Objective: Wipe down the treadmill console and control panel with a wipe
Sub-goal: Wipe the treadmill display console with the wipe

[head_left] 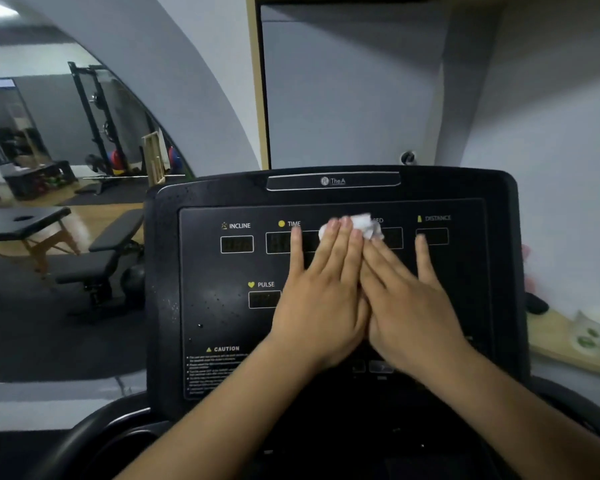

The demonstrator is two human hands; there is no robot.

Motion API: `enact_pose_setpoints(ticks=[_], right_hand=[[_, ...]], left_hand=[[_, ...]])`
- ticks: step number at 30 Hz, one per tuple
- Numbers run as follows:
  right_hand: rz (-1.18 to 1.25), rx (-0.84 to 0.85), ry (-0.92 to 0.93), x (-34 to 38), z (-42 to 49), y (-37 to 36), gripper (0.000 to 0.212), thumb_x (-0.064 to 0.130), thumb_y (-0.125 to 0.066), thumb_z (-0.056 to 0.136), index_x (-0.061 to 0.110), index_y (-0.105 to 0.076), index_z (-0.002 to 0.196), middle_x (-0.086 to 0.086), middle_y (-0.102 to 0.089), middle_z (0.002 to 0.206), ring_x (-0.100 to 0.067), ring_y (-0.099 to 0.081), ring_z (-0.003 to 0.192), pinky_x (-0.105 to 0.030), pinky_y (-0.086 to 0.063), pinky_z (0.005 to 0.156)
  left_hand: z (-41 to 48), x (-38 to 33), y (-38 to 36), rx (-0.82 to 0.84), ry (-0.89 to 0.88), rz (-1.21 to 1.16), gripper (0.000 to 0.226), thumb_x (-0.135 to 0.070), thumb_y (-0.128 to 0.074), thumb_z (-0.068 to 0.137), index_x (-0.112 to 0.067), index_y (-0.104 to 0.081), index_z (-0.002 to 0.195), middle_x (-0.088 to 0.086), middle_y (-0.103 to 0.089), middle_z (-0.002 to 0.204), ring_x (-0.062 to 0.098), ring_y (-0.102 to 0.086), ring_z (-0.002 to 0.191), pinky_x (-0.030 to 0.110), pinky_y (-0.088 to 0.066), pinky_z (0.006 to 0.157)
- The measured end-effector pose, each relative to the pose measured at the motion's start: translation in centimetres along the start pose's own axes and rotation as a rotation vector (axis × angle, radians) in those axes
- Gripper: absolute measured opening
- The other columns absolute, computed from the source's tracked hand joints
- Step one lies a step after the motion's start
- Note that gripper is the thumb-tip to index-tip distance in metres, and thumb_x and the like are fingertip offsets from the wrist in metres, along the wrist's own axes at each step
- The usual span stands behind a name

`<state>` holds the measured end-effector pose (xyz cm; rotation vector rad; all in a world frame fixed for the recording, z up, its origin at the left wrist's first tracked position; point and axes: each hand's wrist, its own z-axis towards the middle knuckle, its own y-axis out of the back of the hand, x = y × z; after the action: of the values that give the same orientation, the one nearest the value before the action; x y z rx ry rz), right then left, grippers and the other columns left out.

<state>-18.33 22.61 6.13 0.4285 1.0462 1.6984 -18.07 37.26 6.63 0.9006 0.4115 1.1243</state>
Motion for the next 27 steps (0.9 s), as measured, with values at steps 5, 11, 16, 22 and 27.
enact_pose_setpoints(ticks=[5, 11, 16, 22, 27], right_hand=[[0.0, 0.014, -0.07, -1.9, 0.5, 0.7, 0.069, 0.028, -0.041, 0.087, 0.008, -0.023, 0.15, -0.009, -0.02, 0.158, -0.018, -0.013, 0.147, -0.059, -0.009, 0.116], [0.04, -0.004, -0.062, -3.6, -3.4, 0.1, 0.054, 0.03, -0.031, 0.094, 0.008, -0.041, 0.143, -0.007, -0.036, 0.152, -0.016, -0.026, 0.143, -0.061, -0.017, 0.113], [0.088, -0.089, -0.165, -6.4, -1.2, 1.2, 0.061, 0.022, -0.03, 0.087, 0.008, -0.032, 0.146, -0.005, -0.036, 0.153, -0.013, -0.028, 0.142, -0.059, -0.013, 0.116], [0.001, -0.037, -0.172, -7.3, -4.6, 0.5, 0.063, 0.02, -0.03, 0.085, 0.008, -0.033, 0.147, -0.008, -0.037, 0.152, -0.019, -0.025, 0.144, -0.057, -0.019, 0.115], [-0.06, -0.094, -0.237, -10.2, -1.9, 1.6, 0.059, 0.018, -0.036, 0.085, 0.0, -0.041, 0.141, -0.015, -0.027, 0.156, -0.026, -0.016, 0.146, -0.055, -0.01, 0.117]], left_hand=[[2.7, -1.1, 0.1, -0.03, -0.009, -0.007, 0.065, -0.038, -0.021, 0.099, -0.003, -0.014, 0.154, 0.015, -0.01, 0.162, 0.026, 0.001, 0.151, 0.061, 0.001, 0.117], [0.1, -2.2, -1.7, 0.024, -0.156, 0.025, 0.067, -0.04, -0.029, 0.099, -0.004, -0.017, 0.154, 0.014, -0.012, 0.162, 0.025, -0.001, 0.151, 0.064, -0.001, 0.116], [5.4, -3.4, -0.5, -0.01, -0.134, -0.052, 0.068, -0.037, -0.021, 0.095, -0.003, -0.015, 0.154, 0.015, -0.01, 0.162, 0.024, -0.001, 0.151, 0.059, 0.004, 0.118], [2.1, -4.5, -2.4, 0.014, -0.238, -0.064, 0.067, -0.032, -0.032, 0.092, -0.002, -0.024, 0.152, 0.015, -0.015, 0.162, 0.025, -0.004, 0.151, 0.057, -0.004, 0.12], [7.6, -6.9, -1.0, -0.012, -0.281, 0.026, 0.066, -0.033, -0.024, 0.093, -0.004, -0.024, 0.152, 0.015, -0.024, 0.159, 0.026, -0.015, 0.149, 0.066, 0.004, 0.114]])
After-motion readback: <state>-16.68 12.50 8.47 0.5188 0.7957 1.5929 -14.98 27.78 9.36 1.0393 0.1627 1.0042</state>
